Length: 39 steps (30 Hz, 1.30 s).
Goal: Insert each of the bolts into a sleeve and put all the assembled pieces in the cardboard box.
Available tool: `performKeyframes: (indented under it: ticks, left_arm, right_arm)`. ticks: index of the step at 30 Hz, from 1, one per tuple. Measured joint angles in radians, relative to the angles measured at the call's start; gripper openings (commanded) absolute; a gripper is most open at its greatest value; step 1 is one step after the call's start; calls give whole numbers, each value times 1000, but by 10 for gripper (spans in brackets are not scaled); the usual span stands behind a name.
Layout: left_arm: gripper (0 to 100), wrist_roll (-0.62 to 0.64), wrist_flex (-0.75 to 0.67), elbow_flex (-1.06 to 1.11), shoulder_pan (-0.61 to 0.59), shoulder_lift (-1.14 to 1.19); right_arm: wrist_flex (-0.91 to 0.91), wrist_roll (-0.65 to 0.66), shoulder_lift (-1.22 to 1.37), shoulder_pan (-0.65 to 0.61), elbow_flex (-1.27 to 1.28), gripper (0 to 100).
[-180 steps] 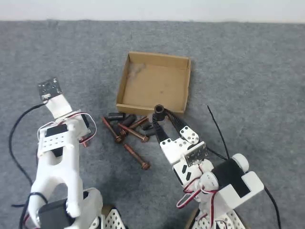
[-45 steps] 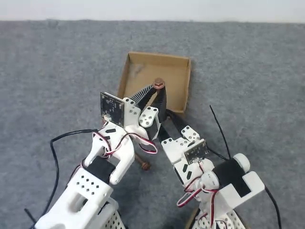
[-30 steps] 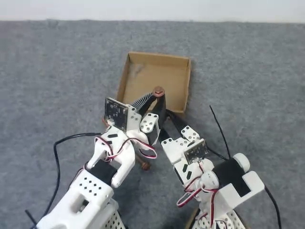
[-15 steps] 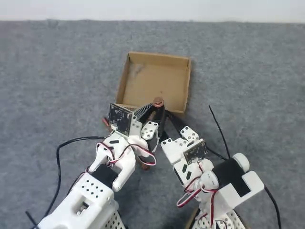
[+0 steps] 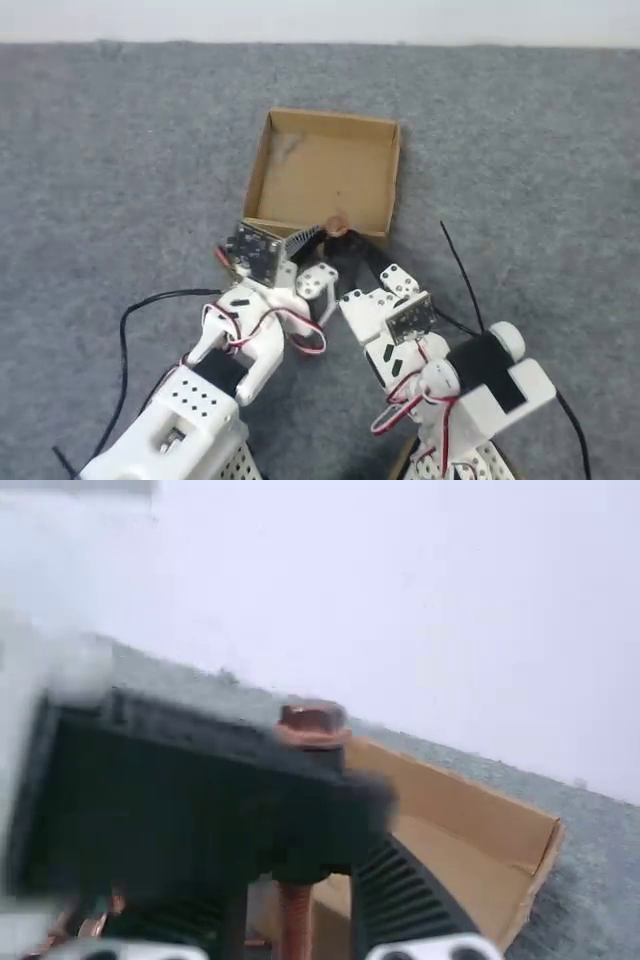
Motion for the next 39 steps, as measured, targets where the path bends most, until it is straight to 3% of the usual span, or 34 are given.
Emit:
performKeyframes:
  ticks: [18,26,39]
  left_arm:
    - [279,-3,0,3,3,0]
    - [279,-3,11,-101,0,0]
    - [279,-5,359,-385,-14,0]
  right_arm:
    - [0,0,-2,2,0,7]
    - [0,0,-2,2,0,7]
    - [0,0,-2,2,0,7]
